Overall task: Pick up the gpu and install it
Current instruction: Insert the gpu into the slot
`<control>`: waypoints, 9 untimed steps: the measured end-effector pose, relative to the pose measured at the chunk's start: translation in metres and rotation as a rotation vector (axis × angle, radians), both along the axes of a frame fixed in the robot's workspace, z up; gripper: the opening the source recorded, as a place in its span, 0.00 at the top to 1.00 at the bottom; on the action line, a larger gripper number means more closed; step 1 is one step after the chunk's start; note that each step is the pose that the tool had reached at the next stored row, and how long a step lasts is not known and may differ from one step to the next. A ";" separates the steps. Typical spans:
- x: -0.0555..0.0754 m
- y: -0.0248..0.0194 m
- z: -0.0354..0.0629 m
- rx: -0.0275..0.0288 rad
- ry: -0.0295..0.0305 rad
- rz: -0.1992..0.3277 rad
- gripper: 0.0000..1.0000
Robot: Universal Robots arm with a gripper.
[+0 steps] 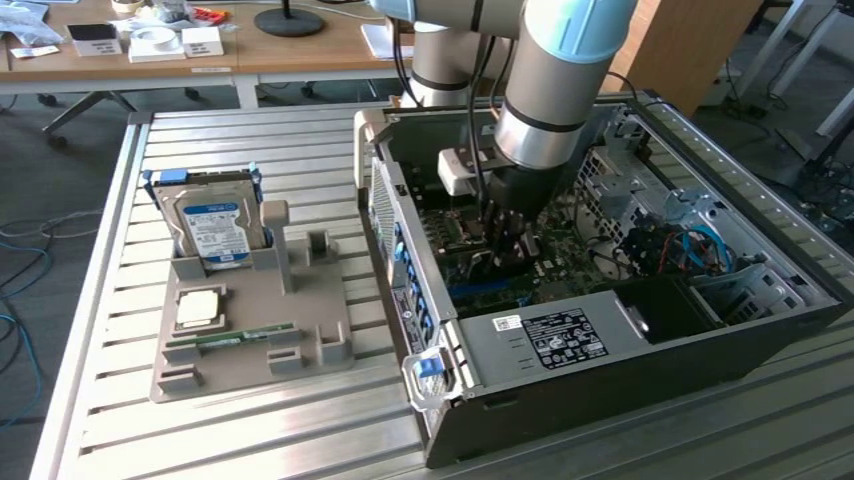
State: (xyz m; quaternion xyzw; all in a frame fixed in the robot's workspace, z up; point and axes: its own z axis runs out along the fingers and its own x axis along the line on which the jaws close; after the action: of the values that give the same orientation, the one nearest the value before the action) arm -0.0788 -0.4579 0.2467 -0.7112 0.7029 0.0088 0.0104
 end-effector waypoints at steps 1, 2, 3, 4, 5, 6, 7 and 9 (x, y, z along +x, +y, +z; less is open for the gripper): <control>0.000 0.0000 0.0002 0.0002 -0.0001 0.000 0.73; 0.000 0.0000 0.0002 0.0003 -0.0001 0.000 0.73; 0.000 0.0000 0.0002 0.0003 -0.0001 -0.001 0.73; 0.000 0.0000 0.0003 0.0001 0.0000 -0.003 0.73; 0.000 0.0000 0.0003 0.0000 0.0000 -0.006 0.73; 0.000 0.0000 0.0003 0.0000 0.0000 -0.010 0.73; 0.000 0.0000 0.0003 0.0001 0.0000 -0.015 0.73; 0.000 -0.0001 0.0004 -0.0001 0.0001 -0.023 0.73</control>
State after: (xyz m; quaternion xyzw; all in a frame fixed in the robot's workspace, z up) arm -0.0788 -0.4580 0.2471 -0.7032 0.7109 0.0087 0.0105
